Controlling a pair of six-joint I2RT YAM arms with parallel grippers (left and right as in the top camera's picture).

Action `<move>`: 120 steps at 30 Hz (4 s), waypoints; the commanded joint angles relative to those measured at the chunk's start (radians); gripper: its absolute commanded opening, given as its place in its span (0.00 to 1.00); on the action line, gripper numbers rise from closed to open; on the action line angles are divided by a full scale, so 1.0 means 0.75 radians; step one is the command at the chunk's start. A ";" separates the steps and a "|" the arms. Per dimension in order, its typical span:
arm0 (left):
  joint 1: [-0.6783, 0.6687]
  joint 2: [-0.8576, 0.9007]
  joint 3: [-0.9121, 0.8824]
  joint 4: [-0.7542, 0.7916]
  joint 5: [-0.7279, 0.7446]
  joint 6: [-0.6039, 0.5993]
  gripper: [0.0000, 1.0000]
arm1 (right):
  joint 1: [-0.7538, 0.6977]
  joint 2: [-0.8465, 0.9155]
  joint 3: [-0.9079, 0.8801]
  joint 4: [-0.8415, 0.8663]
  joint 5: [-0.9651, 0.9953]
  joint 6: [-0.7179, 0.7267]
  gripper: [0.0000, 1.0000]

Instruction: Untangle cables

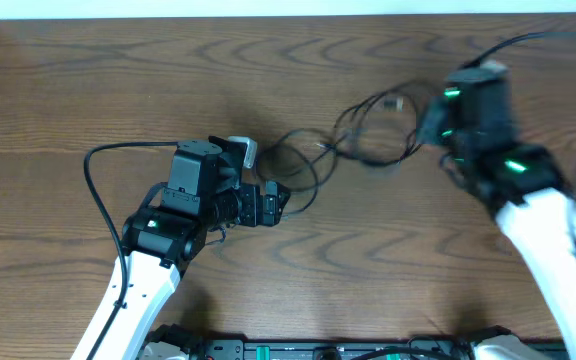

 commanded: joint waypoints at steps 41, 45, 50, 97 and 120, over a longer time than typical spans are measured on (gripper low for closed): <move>0.005 0.005 0.029 -0.025 -0.003 0.069 0.99 | -0.015 0.542 -0.310 -0.140 -0.446 -0.907 0.96; 0.005 0.006 0.029 -0.028 -0.003 0.074 0.99 | -0.016 0.605 -0.310 -0.120 -0.161 -0.946 0.96; 0.005 0.006 0.029 -0.028 -0.003 0.079 0.99 | -0.016 0.605 -0.310 -0.019 -0.087 -0.949 0.89; 0.005 0.030 0.029 -0.035 -0.003 0.084 0.98 | -0.015 0.827 -0.318 0.177 -0.780 -0.698 0.01; -0.099 0.030 0.029 0.006 0.621 0.582 0.98 | -0.031 -0.043 0.275 -0.140 -0.875 -0.616 0.01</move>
